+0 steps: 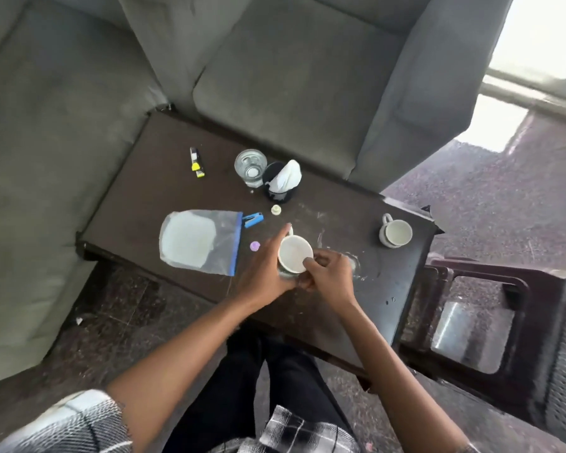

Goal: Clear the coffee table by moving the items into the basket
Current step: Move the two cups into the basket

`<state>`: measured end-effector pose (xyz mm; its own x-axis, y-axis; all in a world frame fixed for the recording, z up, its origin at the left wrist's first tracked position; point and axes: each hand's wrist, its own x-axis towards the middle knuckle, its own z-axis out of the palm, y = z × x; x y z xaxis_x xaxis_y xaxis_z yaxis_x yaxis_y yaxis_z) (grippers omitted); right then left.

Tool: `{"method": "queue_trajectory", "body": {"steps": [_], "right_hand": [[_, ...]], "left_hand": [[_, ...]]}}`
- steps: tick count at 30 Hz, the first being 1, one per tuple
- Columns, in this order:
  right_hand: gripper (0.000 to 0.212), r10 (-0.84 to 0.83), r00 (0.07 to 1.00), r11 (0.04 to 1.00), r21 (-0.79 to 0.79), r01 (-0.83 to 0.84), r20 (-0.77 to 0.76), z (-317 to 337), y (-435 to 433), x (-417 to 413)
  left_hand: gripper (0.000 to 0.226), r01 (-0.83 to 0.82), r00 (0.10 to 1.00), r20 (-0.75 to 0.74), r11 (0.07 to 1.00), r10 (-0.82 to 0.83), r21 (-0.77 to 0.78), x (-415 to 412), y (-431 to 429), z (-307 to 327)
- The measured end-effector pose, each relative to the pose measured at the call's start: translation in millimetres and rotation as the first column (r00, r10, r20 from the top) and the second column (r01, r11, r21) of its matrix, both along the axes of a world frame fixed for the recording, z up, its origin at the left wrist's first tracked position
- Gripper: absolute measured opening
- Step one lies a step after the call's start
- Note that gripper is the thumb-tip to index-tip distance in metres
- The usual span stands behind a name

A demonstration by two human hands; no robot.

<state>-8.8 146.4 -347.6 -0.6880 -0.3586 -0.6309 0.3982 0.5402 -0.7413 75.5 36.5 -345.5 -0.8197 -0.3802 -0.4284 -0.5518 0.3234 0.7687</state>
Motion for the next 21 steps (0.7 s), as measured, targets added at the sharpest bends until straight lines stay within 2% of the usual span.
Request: {"method": "queue_trajectory", "body": {"steps": [4, 6, 7, 9, 11, 13, 15, 17, 18, 21], "right_hand": [[0.015, 0.018, 0.984, 0.989, -0.147, 0.009, 0.179, 2.6, 11.7, -28.0], [0.019, 0.025, 0.978, 0.993, -0.12, 0.0, 0.209, -9.5, 22.2, -50.5], [0.019, -0.01, 0.991, 0.999, -0.05, 0.016, 0.134, -20.4, 28.0, -65.1], [0.02, 0.005, 0.988, 0.978, 0.208, 0.027, -0.152, -50.9, 43.2, -98.0], [0.039, 0.101, 0.944, 0.882, 0.468, 0.062, -0.315, -75.7, 60.2, -126.3], [0.052, 0.255, 0.92, 0.752, 0.659, 0.004, -0.297, -96.2, 73.8, -147.6], [0.064, 0.385, 0.908, 0.663, 0.734, -0.148, -0.164, -117.8, 82.3, -160.1], [0.078, 0.426, 0.903, 0.656, 0.707, -0.263, -0.059, -137.0, 85.3, -164.8], [0.082, 0.422, 0.905, 0.668, 0.694, -0.269, -0.054, -144.0, 85.8, -165.1], [0.076, 0.405, 0.898, 0.677, 0.716, -0.168, -0.173, -152.7, 85.2, -162.3]], "left_hand": [[0.093, -0.055, 0.998, -0.011, 0.997, 0.056, 0.053, -23.8, -2.8, -9.0], [0.088, -0.116, 0.993, -0.003, 0.985, 0.117, 0.125, -31.9, -3.2, -12.6], [0.084, -0.142, 0.99, 0.006, 0.976, 0.143, 0.163, -35.8, -3.3, -12.2], [0.075, -0.168, 0.986, 0.046, 0.969, 0.163, 0.183, -43.3, -3.9, -9.3], [0.066, -0.184, 0.981, 0.088, 0.969, 0.172, 0.167, -47.6, -5.2, -5.5], [0.063, -0.229, 0.971, 0.117, 0.957, 0.21, 0.18, -51.1, -5.5, -5.2], [0.064, -0.266, 0.961, 0.139, 0.94, 0.24, 0.214, -52.3, -3.9, -4.8], [0.062, -0.3, 0.95, 0.159, 0.924, 0.268, 0.236, -49.1, -3.3, -6.8], [0.061, -0.318, 0.944, 0.168, 0.915, 0.283, 0.247, -46.4, -3.1, -7.6], [0.058, -0.349, 0.933, 0.186, 0.901, 0.307, 0.26, -35.6, -3.3, -8.5]]}}
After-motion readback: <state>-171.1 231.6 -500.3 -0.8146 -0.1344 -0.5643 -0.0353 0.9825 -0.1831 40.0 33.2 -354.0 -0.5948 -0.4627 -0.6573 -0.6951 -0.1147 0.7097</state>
